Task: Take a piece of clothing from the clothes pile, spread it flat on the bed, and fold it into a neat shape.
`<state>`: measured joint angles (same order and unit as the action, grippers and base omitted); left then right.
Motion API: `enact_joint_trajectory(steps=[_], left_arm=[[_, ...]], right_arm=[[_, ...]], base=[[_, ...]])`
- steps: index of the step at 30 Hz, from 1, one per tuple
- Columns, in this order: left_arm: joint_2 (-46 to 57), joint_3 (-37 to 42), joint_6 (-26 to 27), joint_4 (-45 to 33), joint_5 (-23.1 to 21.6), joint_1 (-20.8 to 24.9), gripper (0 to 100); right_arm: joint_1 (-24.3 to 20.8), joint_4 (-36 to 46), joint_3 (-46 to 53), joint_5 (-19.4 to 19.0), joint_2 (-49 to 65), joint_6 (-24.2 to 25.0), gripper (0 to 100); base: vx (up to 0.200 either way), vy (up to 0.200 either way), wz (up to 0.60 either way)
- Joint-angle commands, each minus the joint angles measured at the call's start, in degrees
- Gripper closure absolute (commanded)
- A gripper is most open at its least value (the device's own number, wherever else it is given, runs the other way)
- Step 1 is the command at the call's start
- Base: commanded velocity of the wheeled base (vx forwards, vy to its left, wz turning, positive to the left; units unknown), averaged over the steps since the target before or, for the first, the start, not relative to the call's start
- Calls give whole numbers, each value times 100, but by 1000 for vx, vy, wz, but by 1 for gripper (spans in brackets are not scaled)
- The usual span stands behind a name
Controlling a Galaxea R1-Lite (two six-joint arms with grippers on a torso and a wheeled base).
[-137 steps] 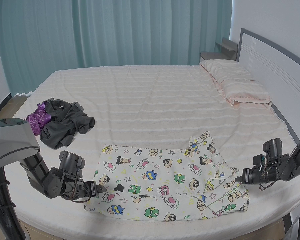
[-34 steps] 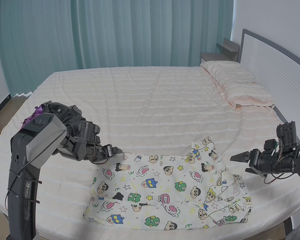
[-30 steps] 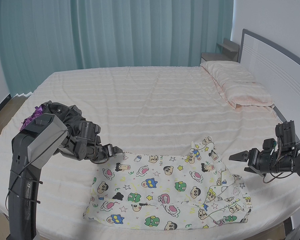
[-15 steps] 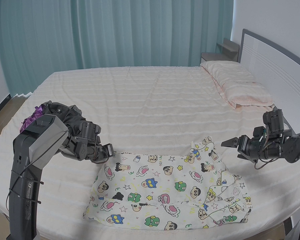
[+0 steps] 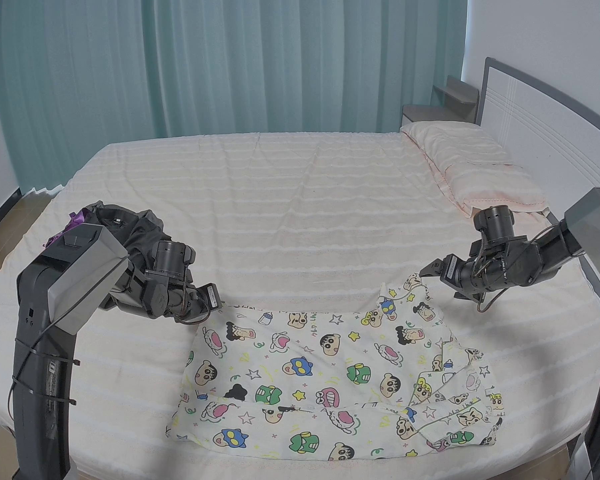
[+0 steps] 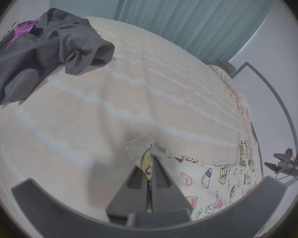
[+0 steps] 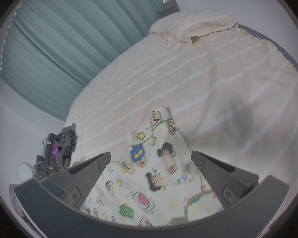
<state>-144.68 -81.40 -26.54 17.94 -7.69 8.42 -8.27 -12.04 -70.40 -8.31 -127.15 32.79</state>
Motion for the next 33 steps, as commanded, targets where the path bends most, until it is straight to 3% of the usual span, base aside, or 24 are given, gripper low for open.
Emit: enact_joint_trajectory(steps=[1,10,22,33], left_arm=[[256,203,-9,-1,110,1,100],[273,282,-27,-1,163,63,100],[291,396,-36,7,242,63,100],[335,476,-36,16,286,72,100]], right_arm=[[79,317,-844,225,-1102,-168,0],[-35,493,-1459,199,-1585,-265,0],[-123,1477,-2188,-179,-1770,-370,0],[-325,2435,-2997,-144,-1989,-326,0]], base=[[0,0,0],[0,0,0],[0,0,0],[0,0,0]])
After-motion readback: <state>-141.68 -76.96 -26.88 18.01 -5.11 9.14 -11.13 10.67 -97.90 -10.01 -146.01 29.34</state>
